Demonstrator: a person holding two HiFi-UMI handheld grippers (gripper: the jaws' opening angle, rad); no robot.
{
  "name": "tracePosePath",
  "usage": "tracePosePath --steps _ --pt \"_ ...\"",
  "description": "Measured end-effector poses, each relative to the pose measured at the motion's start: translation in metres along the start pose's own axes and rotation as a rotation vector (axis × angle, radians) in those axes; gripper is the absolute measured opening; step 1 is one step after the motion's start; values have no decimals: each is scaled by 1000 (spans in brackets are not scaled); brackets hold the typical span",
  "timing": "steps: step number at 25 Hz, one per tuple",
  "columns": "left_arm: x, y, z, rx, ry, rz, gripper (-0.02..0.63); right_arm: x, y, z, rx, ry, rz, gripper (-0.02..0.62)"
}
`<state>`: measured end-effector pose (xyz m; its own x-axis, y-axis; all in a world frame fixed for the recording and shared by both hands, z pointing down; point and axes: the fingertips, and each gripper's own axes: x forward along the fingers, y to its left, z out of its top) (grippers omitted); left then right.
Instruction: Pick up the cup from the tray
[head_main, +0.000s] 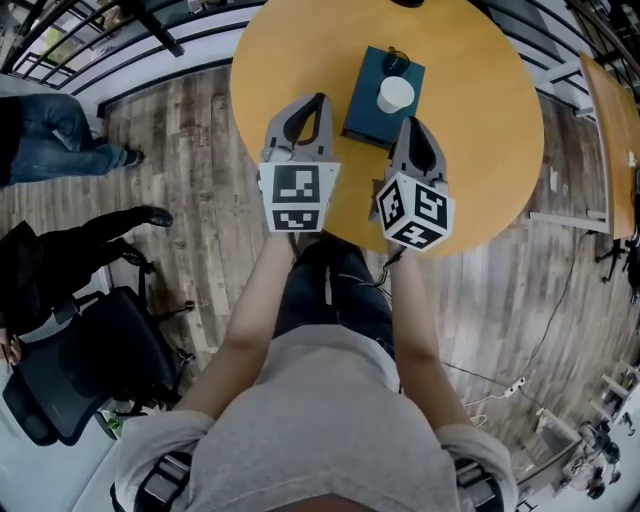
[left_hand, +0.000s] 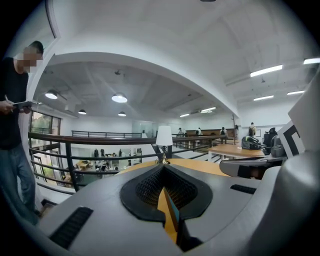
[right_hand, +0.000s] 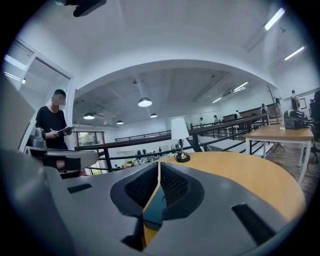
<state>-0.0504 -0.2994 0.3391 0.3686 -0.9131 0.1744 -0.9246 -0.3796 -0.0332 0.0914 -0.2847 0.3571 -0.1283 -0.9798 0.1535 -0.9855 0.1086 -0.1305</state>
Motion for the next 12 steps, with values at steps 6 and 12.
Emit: tracePosePath --steps 6,12 --pt "17 0 -13 -12 26 22 6 19 -14 -18 1 46 29 11" --pt "34 -9 -27 -11 44 21 6 40 -31 -37 9 91 43 161"
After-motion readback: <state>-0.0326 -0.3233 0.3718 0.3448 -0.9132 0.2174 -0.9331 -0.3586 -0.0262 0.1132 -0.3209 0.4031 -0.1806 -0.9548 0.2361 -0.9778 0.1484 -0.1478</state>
